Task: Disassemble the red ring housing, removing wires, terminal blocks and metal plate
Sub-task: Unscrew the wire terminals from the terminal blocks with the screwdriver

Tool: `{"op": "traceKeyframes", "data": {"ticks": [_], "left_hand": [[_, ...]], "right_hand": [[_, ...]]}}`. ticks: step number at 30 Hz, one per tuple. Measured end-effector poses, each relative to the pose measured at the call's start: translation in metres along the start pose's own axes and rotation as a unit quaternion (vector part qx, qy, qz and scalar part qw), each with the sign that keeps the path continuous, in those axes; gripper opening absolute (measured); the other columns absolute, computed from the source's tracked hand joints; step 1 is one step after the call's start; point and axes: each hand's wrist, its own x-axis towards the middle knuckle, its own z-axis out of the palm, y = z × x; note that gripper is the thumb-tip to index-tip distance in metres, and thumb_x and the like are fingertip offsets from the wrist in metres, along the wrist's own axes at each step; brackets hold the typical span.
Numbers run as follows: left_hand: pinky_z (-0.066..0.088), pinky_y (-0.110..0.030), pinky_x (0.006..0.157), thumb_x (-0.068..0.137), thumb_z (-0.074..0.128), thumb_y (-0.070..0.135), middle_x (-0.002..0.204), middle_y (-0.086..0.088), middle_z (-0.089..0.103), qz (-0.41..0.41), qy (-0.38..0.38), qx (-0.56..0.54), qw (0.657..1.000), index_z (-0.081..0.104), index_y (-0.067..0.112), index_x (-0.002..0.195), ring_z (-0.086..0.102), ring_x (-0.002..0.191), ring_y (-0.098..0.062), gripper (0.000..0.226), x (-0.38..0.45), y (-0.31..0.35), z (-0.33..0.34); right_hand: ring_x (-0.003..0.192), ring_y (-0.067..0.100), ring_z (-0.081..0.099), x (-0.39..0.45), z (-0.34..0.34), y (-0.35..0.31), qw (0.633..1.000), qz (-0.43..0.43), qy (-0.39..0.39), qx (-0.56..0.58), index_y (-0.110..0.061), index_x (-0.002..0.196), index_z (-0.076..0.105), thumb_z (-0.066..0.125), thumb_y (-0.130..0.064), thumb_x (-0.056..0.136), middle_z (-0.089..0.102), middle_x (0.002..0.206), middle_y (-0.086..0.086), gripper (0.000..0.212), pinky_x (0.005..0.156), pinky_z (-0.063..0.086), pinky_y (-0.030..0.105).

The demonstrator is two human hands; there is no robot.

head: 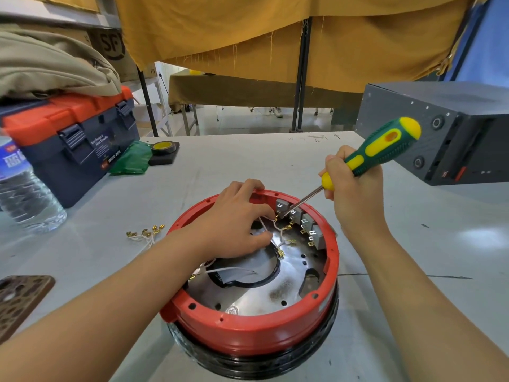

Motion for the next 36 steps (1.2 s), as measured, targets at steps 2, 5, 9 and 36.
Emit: {"op": "traceKeyframes", "data": {"ticks": [2, 5, 9, 36], "left_hand": [[0.018, -0.031, 0.111, 0.088, 0.053, 0.043, 0.148, 0.001, 0.021, 0.000, -0.001, -0.001, 1.000, 0.057, 0.035, 0.123, 0.020, 0.133, -0.020, 0.036, 0.0001, 0.0000, -0.0002], [0.019, -0.031, 0.111, 0.088, 0.054, 0.043, 0.147, 0.002, 0.022, 0.000, 0.002, -0.007, 1.000, 0.057, 0.035, 0.122, 0.021, 0.132, -0.019, 0.035, 0.0000, -0.0004, -0.0004], [0.018, -0.029, 0.110, 0.088, 0.054, 0.043, 0.147, 0.002, 0.022, 0.000, 0.003, -0.005, 1.000, 0.058, 0.035, 0.122, 0.022, 0.132, -0.019, 0.035, -0.0002, -0.0006, -0.0003], [0.019, -0.031, 0.111, 0.090, 0.052, 0.040, 0.147, 0.000, 0.023, -0.004, 0.004, 0.000, 1.000, 0.059, 0.033, 0.121, 0.022, 0.133, -0.020, 0.032, 0.0009, 0.0001, 0.0005]], "right_hand": [[0.052, 0.009, 0.044, -0.0008, 0.0003, -0.0010, 1.000, -0.014, -0.002, -0.003, -0.016, 0.055, 0.039, 0.052, -0.018, 0.077, 0.038, 0.051, -0.001, 0.025, 0.046, 0.038, 0.016], [0.054, 0.014, 0.046, -0.0032, 0.0001, -0.0031, 0.997, -0.064, -0.013, -0.033, -0.019, 0.056, 0.041, 0.052, -0.019, 0.079, 0.040, 0.047, -0.011, 0.026, 0.050, 0.039, 0.016], [0.057, 0.016, 0.050, -0.0055, 0.0002, -0.0053, 0.993, -0.100, -0.034, -0.054, -0.022, 0.058, 0.042, 0.052, -0.017, 0.082, 0.042, 0.047, -0.013, 0.027, 0.052, 0.040, 0.015], [0.058, 0.019, 0.043, -0.0013, -0.0018, -0.0032, 0.998, -0.061, -0.026, -0.023, -0.014, 0.058, 0.038, 0.049, -0.016, 0.080, 0.036, 0.053, 0.002, 0.025, 0.054, 0.040, 0.016]]}}
